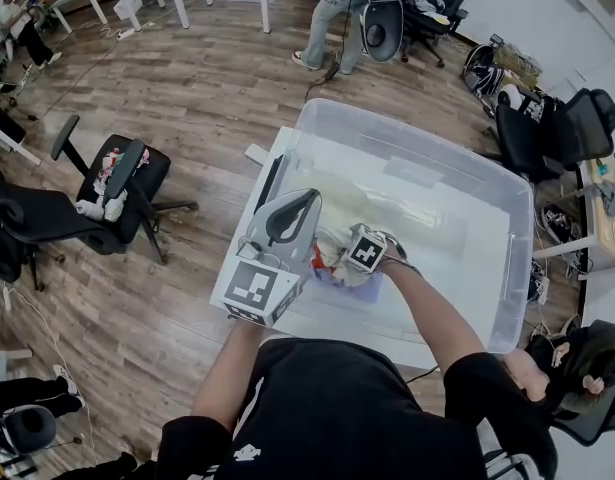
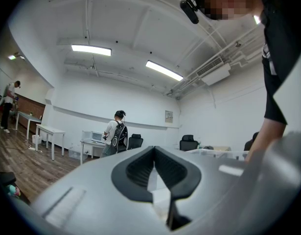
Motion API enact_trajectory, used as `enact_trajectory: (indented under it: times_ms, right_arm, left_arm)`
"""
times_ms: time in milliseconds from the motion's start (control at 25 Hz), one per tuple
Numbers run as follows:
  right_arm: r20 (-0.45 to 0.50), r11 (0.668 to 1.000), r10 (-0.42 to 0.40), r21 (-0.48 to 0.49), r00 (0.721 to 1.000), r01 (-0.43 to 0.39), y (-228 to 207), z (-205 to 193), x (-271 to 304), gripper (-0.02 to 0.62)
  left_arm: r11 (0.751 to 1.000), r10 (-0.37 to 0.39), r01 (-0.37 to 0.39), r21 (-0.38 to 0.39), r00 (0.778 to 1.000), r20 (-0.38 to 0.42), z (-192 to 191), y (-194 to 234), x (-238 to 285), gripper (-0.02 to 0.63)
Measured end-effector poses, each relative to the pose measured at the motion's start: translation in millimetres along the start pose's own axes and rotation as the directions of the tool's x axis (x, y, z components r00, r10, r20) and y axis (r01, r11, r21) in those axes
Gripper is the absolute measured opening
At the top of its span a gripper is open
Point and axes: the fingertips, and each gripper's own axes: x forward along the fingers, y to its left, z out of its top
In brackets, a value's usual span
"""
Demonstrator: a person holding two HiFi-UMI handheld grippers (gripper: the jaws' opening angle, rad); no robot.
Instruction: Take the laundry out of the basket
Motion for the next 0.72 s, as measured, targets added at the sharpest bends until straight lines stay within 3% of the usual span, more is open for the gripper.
enact_trajectory:
  times_ms: [400, 720]
  right_arm:
    - [0.116, 0.999, -0.036, 0.044, 0.993, 0.031, -10.9, 16.2, -29.2, 0.124]
    - [0.243, 0.992, -0.099, 0.104, 0.965, 0.076, -24.8, 33.5, -76.4, 0.121]
  left_arm:
    - [1.000, -0.001, 0.001, 0.002, 1.000, -0.004, -0.6, -0.7, 0.9, 0.008]
    - [1.000, -0.009, 0.009, 0.008, 1.000, -0.008, -3.7, -3.4, 3.9, 0.008]
